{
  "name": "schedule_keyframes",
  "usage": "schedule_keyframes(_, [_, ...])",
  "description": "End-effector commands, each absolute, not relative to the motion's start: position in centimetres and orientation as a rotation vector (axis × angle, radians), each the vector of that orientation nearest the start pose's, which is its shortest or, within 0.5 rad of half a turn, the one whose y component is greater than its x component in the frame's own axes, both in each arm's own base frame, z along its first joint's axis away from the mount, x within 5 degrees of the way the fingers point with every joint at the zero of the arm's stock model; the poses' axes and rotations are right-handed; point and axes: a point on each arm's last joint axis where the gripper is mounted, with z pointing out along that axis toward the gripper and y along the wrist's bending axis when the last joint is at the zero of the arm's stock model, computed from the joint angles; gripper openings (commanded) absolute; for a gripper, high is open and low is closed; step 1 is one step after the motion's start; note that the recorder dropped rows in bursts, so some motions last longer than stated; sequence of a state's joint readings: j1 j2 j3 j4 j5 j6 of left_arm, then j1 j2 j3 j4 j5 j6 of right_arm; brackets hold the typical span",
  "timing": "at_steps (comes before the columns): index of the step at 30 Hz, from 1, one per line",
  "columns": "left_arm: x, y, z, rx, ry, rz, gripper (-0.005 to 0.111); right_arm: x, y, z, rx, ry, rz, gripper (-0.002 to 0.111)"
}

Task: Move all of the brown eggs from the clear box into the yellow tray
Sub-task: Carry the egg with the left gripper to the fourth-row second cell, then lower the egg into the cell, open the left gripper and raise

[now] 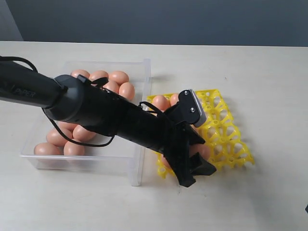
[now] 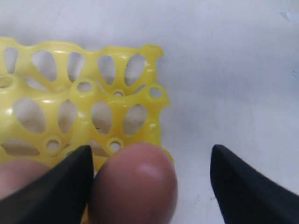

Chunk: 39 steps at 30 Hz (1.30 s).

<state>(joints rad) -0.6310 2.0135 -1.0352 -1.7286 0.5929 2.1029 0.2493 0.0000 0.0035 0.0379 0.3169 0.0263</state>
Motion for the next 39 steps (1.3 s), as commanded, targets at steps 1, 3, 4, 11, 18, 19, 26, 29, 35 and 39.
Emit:
schedule_keyframes(1, [28.0,-26.9,14.7,1.331,1.851,-0.817,0.068,5.2,1.4,18.6,-0.178,1.785,0.233,0.001])
schedule_keyframes(3, [27.9,-26.9,16.2,1.323,1.814,-0.815,0.067,5.2,1.4,18.6,-0.178,1.785,0.233,0.001])
schedule_keyframes(4, [27.8,-26.9,16.9,1.318,1.795,-0.812,0.066,5.2,1.4,18.6,-0.178,1.785,0.233,0.001])
schedule_keyframes(11, [27.9,-26.9,18.6,1.227,1.824,-0.855,0.031,5.2,1.4,18.6,-0.178,1.785,0.233,0.001])
schedule_keyframes(18, [28.0,-26.6,18.4,1.2,1.997,-0.838,0.0,5.2,1.4,18.6,-0.178,1.785,0.233,0.001])
schedule_keyframes(19, [28.0,-26.5,18.4,1.212,2.039,-0.827,0.0,5.2,1.4,18.6,-0.178,1.785,0.233,0.001])
schedule_keyframes(26, [25.8,-28.6,19.0,1.435,2.065,-0.769,0.0,5.2,1.4,18.6,-0.178,1.785,0.233,0.001])
schedule_keyframes(29, [24.8,-30.3,19.0,1.475,1.981,-0.621,0.0,5.2,1.4,18.6,-0.178,1.785,0.233,0.001])
schedule_keyframes(35, [25.2,-33.0,19.2,1.378,1.974,-0.57,0.0,5.2,1.4,18.6,-0.178,1.785,0.233,0.001])
schedule_keyframes(39, [26.4,-34.2,18.7,1.415,2.121,-0.541,0.0,5.2,1.4,18.6,-0.178,1.785,0.233,0.001])
